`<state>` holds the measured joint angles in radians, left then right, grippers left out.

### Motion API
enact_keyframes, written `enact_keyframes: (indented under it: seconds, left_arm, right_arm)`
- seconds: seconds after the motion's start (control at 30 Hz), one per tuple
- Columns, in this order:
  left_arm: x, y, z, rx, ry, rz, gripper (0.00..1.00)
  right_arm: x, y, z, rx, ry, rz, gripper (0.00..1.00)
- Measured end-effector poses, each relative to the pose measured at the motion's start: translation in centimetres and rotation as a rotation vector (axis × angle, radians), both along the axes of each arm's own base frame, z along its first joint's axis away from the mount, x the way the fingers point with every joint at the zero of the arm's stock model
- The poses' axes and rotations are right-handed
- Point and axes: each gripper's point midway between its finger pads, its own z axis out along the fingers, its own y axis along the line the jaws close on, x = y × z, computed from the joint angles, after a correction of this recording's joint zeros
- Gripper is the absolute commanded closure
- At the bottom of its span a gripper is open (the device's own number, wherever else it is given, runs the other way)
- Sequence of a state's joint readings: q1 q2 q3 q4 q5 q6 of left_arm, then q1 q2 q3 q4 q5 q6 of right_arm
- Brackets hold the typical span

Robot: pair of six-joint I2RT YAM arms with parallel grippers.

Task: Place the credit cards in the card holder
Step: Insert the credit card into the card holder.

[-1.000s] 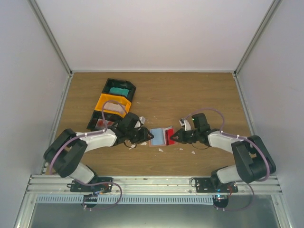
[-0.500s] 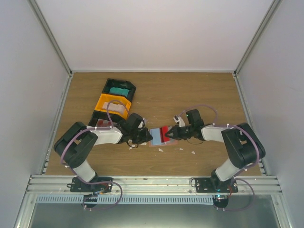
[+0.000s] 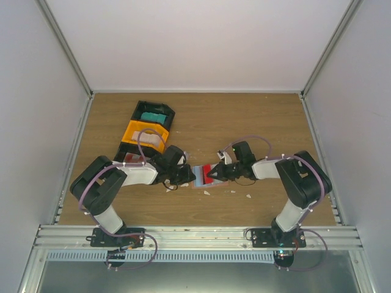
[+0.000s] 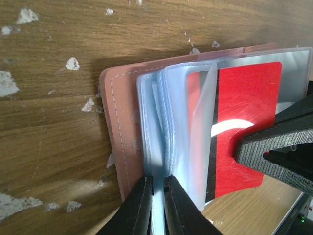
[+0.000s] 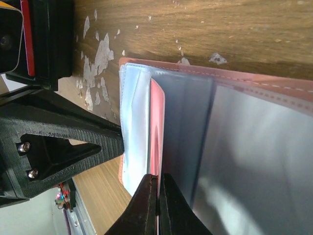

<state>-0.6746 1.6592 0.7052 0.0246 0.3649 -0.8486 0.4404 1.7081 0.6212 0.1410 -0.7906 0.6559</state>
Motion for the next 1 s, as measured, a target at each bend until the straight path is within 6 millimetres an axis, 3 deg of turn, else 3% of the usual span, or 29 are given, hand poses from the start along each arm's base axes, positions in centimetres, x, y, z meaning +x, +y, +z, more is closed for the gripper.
enact_keyframes:
  seconds: [0.77,0.9,1.0]
  left_arm:
    - [0.0,0.1,-0.3,0.007,0.002,0.0,0.97]
    - [0.0,0.1,-0.3,0.005,0.001,0.001,0.97]
    - [0.1,-0.2,-0.2,-0.002,-0.008,-0.002,0.97]
  right_arm:
    - [-0.1,2.1,-0.3,0.025,0.034,0.009,0.99]
    - [-0.2,2.0,-0.3,0.022,0.039,-0.007,0.88]
    - [-0.2,1.6,-0.3,-0.012,0.029,-0.03,0.75]
